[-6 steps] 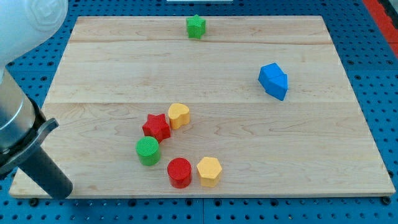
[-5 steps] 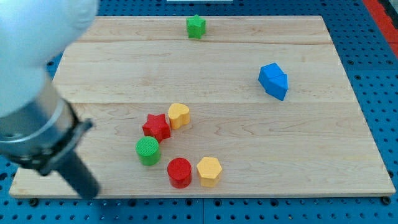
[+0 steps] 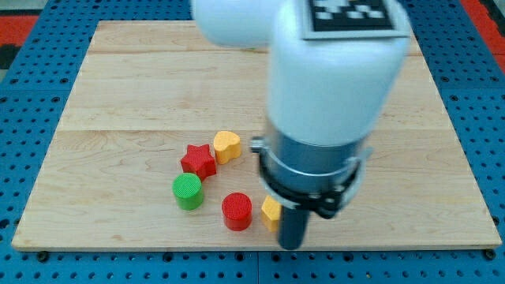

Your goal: Move the yellow hexagon to the top of the red circle

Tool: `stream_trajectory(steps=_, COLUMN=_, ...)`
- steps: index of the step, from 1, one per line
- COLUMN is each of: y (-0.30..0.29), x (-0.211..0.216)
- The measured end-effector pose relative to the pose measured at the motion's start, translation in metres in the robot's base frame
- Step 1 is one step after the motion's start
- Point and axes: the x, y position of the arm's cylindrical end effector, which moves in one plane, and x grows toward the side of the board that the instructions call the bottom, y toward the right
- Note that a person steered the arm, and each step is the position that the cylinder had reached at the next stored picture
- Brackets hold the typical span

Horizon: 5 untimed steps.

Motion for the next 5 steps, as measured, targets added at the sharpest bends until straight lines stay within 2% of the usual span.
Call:
stream_trajectory(steps=2, y=0.021, x=-0.025)
stream_trajectory(steps=3, y=-0.002, x=-0.073)
stream_trajectory(steps=4, y=0.012, x=-0.065)
stream_trajectory(steps=5, y=0.017, x=0.004)
